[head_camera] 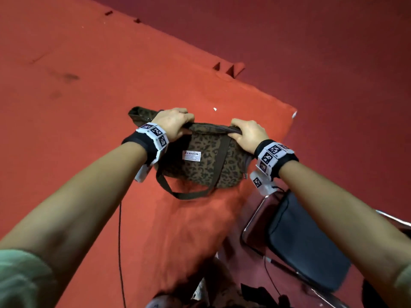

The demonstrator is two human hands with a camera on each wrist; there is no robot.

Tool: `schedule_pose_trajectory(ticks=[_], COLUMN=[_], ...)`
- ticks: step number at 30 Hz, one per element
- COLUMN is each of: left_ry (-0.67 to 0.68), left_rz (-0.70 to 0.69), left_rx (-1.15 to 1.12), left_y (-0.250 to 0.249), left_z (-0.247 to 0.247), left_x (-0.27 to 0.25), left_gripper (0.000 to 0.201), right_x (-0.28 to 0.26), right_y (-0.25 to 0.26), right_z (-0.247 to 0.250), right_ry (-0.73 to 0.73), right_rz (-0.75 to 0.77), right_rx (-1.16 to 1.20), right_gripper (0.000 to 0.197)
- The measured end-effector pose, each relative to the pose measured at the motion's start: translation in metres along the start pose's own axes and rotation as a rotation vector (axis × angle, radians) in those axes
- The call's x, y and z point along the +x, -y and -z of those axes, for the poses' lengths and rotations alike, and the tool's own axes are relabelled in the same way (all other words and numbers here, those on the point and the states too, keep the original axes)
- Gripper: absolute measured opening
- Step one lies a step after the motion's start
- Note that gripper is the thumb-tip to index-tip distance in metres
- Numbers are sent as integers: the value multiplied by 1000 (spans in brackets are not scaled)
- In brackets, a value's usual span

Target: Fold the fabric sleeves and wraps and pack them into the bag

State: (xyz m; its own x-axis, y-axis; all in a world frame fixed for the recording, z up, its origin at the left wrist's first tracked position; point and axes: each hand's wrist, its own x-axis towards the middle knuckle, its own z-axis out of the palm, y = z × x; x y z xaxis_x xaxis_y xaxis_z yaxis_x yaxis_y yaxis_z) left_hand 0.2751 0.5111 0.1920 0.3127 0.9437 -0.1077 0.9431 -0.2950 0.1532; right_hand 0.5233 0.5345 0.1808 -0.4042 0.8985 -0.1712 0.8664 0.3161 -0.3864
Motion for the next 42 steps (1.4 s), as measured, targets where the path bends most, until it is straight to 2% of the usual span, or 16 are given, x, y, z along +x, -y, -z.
schedule_pose_trajectory(ticks=[5, 11, 15, 22, 31, 37, 42], left_ry=[106, 204, 237, 325, 422, 519, 520], left_rz=[-172, -354, -450, -534, -593, -610, -683], left_rx=[-61, -73, -63, -69, 15, 48, 110], left_y=[-107, -238, -320, -429, -491, -498, -507], left_z=[-16, -69, -101, -179, -284, -336, -357], left_x=[24, 59, 86, 121, 152, 156, 158], left_gripper=[27, 30, 31, 29, 26, 28, 30], right_x=[-86, -190, -243, -309, -327, -331, -334], right_y=[-77, -176, -243, -347, -436, -459, -470], right_z=[19, 21, 18, -14, -76, -124, -151], right_ry=[-27, -55, -84, -61, 49, 115, 141], right_rz=[-211, -449, -590, -702, -806, -870, -925], right_rx=[8, 39, 65, 115, 134, 172, 169], right_gripper=[10, 8, 13, 13, 9, 20, 22])
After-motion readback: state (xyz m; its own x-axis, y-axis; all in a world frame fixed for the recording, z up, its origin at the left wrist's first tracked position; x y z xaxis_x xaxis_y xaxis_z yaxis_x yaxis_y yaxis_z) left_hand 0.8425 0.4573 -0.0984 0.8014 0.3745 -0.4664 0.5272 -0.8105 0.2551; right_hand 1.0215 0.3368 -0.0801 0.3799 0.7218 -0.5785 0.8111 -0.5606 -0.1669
